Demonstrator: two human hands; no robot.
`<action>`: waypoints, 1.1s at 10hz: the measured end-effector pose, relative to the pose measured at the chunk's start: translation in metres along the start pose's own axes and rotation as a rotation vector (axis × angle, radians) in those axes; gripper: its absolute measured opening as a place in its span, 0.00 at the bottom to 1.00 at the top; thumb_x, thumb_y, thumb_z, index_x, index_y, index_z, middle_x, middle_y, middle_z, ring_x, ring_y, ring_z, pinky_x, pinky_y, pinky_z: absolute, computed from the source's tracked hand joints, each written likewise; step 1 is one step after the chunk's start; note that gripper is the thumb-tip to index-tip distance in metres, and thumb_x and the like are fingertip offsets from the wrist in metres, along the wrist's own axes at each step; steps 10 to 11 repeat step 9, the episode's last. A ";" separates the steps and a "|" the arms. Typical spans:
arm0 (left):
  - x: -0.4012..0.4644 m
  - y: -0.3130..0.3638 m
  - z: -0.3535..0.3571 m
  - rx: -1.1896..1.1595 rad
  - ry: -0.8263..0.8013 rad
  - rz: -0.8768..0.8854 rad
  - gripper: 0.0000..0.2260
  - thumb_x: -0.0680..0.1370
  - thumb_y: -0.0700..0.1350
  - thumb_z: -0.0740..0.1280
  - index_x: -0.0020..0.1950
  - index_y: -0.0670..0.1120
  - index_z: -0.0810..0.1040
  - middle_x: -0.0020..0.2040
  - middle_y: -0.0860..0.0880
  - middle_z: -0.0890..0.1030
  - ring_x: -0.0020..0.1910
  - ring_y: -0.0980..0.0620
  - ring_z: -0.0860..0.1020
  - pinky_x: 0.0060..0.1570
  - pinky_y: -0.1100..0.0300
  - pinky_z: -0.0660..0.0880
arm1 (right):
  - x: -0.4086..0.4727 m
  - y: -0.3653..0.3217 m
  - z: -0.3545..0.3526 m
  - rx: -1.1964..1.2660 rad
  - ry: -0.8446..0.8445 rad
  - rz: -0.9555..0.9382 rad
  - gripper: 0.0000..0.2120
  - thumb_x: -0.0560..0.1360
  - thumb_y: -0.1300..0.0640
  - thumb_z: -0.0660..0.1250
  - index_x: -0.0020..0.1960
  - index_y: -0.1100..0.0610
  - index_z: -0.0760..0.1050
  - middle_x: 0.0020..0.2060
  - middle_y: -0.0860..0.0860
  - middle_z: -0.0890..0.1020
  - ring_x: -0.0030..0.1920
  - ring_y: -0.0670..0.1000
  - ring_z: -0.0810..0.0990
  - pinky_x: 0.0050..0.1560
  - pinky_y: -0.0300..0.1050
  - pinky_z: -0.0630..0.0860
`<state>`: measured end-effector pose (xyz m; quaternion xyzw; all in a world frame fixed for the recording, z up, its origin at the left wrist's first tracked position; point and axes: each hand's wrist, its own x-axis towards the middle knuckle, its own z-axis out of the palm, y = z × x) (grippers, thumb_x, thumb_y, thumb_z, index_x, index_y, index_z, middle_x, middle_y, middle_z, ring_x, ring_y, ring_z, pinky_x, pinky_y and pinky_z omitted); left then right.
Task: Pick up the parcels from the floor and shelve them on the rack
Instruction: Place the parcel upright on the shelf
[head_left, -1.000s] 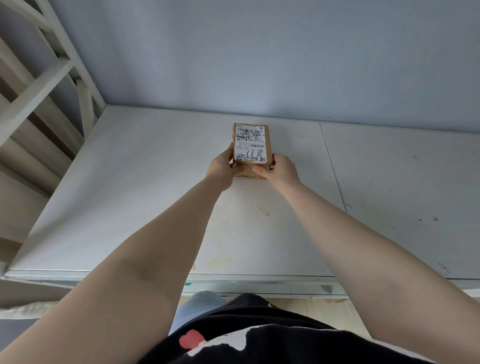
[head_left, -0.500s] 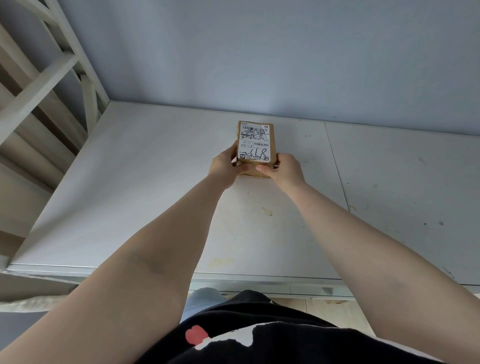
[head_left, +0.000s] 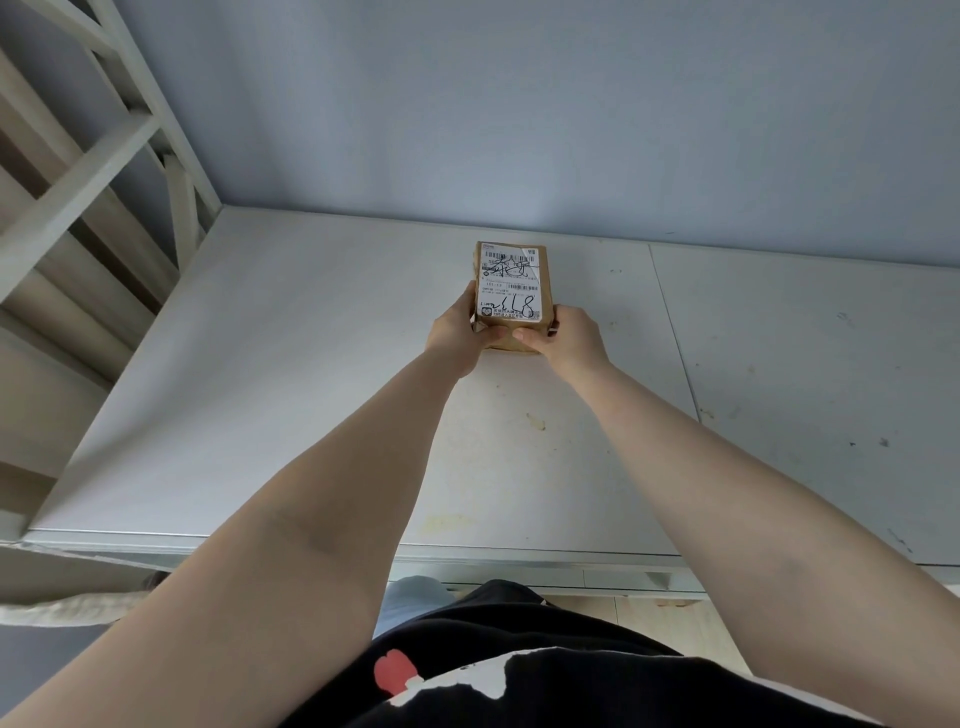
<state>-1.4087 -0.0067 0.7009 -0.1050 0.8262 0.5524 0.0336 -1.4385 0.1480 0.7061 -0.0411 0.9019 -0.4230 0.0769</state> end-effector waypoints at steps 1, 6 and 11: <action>0.000 -0.001 0.000 0.026 0.005 -0.001 0.25 0.76 0.42 0.70 0.72 0.51 0.69 0.63 0.51 0.80 0.61 0.47 0.78 0.62 0.52 0.74 | -0.001 -0.001 -0.001 -0.006 -0.014 0.000 0.19 0.71 0.55 0.75 0.60 0.61 0.80 0.56 0.57 0.85 0.55 0.57 0.83 0.54 0.44 0.75; -0.006 0.004 -0.003 0.011 0.054 -0.030 0.26 0.75 0.45 0.73 0.72 0.47 0.70 0.65 0.48 0.80 0.64 0.48 0.77 0.55 0.61 0.71 | -0.001 -0.007 0.001 -0.017 -0.045 0.020 0.21 0.73 0.55 0.72 0.64 0.61 0.76 0.59 0.57 0.83 0.59 0.58 0.80 0.56 0.45 0.73; -0.008 0.008 -0.005 0.085 0.066 -0.093 0.36 0.75 0.43 0.74 0.78 0.42 0.60 0.72 0.45 0.74 0.70 0.45 0.72 0.66 0.53 0.70 | 0.001 -0.005 -0.003 -0.022 -0.040 0.088 0.31 0.70 0.52 0.75 0.68 0.62 0.69 0.62 0.57 0.80 0.61 0.58 0.79 0.61 0.50 0.74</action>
